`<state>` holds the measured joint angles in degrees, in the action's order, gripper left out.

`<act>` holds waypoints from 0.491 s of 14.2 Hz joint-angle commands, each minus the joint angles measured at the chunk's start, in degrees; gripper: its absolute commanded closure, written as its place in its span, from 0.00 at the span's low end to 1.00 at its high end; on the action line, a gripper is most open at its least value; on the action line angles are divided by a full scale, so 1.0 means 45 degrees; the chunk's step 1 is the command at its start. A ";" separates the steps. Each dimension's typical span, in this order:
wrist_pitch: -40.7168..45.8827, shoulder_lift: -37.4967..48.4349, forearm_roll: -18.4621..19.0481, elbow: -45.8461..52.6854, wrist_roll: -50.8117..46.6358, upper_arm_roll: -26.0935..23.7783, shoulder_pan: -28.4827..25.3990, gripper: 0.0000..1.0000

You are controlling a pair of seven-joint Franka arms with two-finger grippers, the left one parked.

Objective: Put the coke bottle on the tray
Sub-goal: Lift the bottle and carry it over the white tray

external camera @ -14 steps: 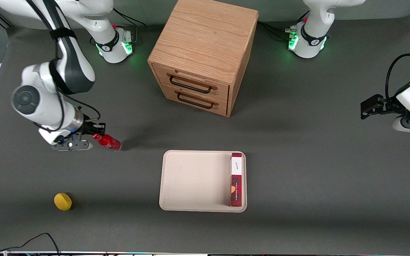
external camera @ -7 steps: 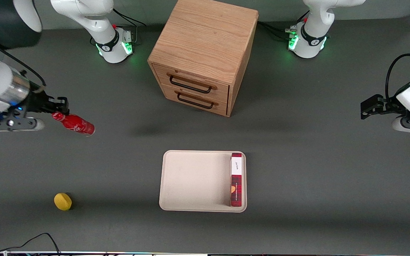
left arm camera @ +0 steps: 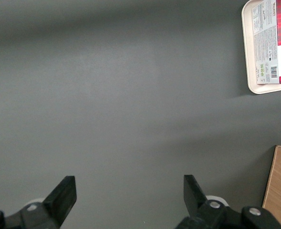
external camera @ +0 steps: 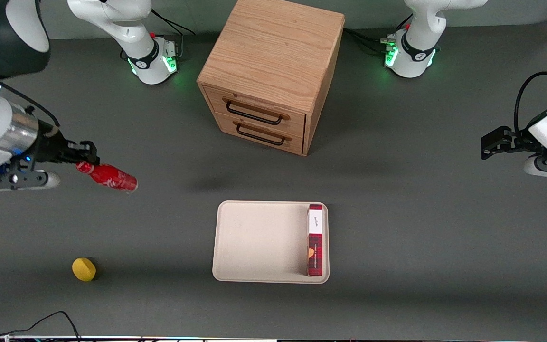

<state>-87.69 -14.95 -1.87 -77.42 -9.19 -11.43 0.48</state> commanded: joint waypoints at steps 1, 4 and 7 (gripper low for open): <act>-0.0548 -0.1556 -0.0074 0.1910 -0.0455 0.0157 -0.1431 1.00; -0.1118 -0.2882 0.0376 0.3313 -0.1020 0.0255 -0.2585 1.00; -0.1915 -0.4193 0.1018 0.4196 -0.1570 0.0275 -0.3445 1.00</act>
<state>-94.96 -28.64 0.22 -64.92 -14.20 -10.94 -12.68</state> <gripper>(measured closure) 0.714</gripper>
